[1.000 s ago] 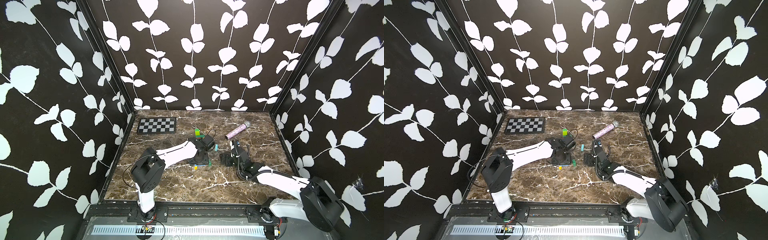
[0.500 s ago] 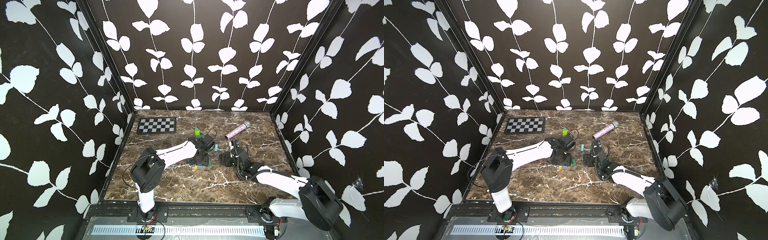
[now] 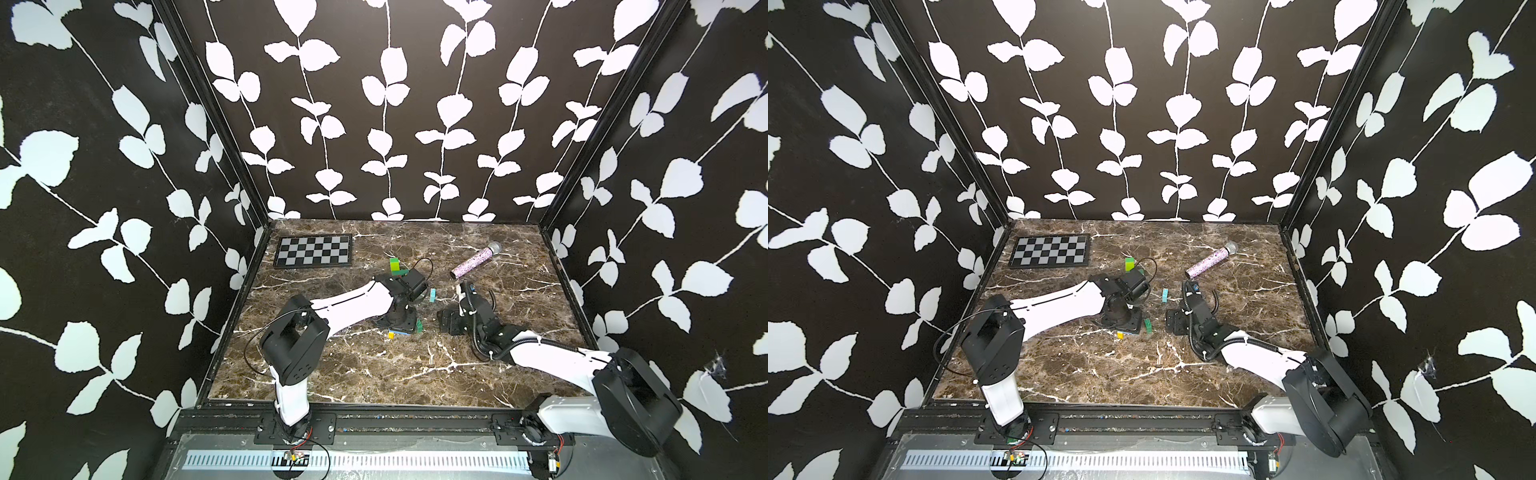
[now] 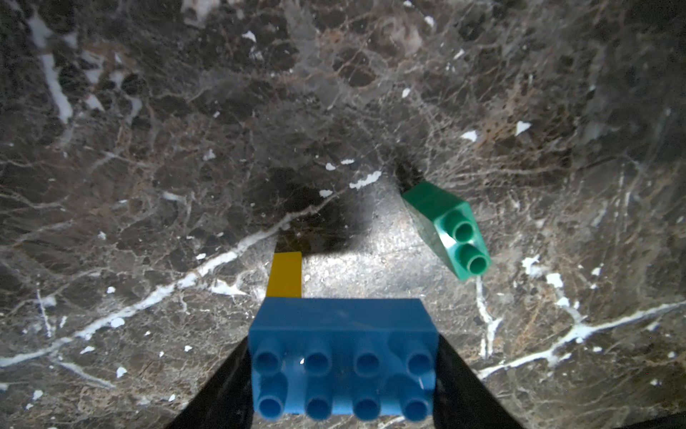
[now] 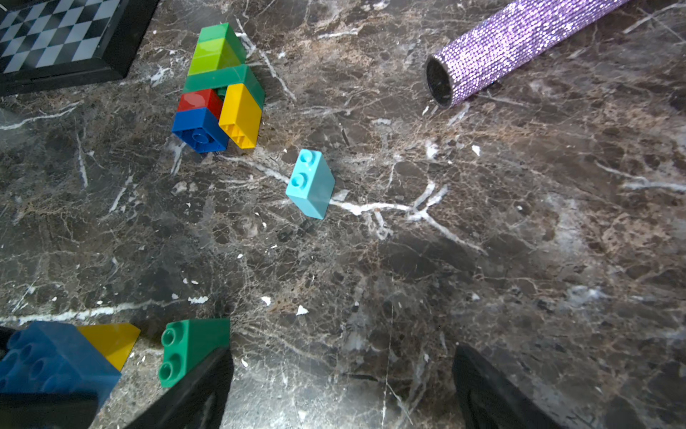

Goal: Assemble the letter h with lego
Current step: Assemble the lego brick with the lego brick.

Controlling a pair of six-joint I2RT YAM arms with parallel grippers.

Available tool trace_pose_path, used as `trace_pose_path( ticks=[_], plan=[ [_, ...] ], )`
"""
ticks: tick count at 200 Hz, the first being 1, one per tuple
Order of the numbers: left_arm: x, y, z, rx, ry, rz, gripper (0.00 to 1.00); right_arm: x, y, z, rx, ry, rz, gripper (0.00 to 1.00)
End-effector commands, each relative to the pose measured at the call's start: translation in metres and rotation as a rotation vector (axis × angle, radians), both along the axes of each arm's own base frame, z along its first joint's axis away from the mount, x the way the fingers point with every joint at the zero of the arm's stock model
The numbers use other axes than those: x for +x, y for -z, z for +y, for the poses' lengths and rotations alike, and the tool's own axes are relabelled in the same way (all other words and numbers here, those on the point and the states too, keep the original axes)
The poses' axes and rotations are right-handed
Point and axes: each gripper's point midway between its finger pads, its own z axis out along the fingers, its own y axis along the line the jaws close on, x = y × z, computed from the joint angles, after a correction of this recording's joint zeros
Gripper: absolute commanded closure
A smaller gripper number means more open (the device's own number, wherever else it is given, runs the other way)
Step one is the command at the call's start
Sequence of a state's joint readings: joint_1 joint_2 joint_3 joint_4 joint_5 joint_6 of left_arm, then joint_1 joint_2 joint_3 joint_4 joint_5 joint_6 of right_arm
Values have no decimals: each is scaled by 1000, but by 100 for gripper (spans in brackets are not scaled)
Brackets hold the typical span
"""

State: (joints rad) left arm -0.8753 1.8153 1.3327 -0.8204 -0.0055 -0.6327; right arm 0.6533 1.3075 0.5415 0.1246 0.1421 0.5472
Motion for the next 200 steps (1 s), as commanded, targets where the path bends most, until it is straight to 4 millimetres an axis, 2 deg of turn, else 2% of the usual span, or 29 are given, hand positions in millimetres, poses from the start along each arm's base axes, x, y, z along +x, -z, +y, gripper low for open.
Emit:
trace_pose_path(
  ticks=[1, 40, 118, 200],
  plan=[
    [-20, 20, 25, 103, 36, 77, 92, 10, -12, 7, 32, -4, -38, 8],
    [-22, 20, 21, 76, 49, 79, 94, 10, -11, 9, 32, -14, -31, 8],
    [-20, 6, 17, 60, 45, 26, 96, 9, -12, 13, 42, -34, -28, 9],
    [-24, 11, 14, 69, 42, 25, 96, 8, -10, 16, 47, -43, -19, 9]
  ],
)
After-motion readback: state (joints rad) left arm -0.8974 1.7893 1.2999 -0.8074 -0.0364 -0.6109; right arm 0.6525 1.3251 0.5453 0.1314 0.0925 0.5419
